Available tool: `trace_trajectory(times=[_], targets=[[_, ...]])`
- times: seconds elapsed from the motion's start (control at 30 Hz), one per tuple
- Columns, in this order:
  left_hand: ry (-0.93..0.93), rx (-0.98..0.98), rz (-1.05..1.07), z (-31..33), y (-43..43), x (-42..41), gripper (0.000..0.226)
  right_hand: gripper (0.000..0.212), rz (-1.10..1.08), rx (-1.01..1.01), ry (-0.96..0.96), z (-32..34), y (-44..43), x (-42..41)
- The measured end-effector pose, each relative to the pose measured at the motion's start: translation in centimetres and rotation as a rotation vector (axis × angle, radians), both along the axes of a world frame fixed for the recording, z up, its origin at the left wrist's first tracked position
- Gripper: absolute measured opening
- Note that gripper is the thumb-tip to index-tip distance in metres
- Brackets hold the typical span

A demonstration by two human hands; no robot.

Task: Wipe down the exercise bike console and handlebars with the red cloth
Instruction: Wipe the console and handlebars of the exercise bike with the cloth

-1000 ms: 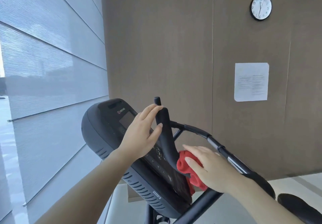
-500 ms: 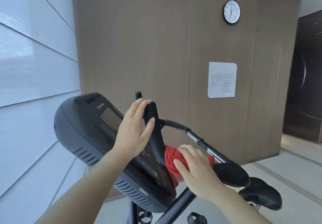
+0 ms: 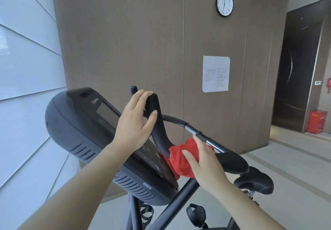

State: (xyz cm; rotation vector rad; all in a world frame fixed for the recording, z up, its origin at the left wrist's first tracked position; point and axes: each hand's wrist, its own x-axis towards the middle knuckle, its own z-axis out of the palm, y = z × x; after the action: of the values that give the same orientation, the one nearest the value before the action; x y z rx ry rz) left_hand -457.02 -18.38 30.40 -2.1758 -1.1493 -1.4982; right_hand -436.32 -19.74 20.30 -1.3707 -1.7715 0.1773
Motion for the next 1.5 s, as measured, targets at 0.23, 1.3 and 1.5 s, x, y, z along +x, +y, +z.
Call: trace_trajectory(times=[0.23,1.3,1.5], targets=[[0.078,0.049,0.118,0.3,0.0,0.1,0.053,0.051,0.126,-0.014,0.139,0.3,-0.2,2.4],[0.544,-0.187,0.503,-9.3,-2.3,17.1,0.036,0.035,0.388,-0.074,-0.105,-3.8,8.0,16.2],[0.5,-0.132,0.631,-9.9,-2.5,18.5,0.028,0.047,0.389,-0.046,-0.24,-3.2,7.7,14.8]])
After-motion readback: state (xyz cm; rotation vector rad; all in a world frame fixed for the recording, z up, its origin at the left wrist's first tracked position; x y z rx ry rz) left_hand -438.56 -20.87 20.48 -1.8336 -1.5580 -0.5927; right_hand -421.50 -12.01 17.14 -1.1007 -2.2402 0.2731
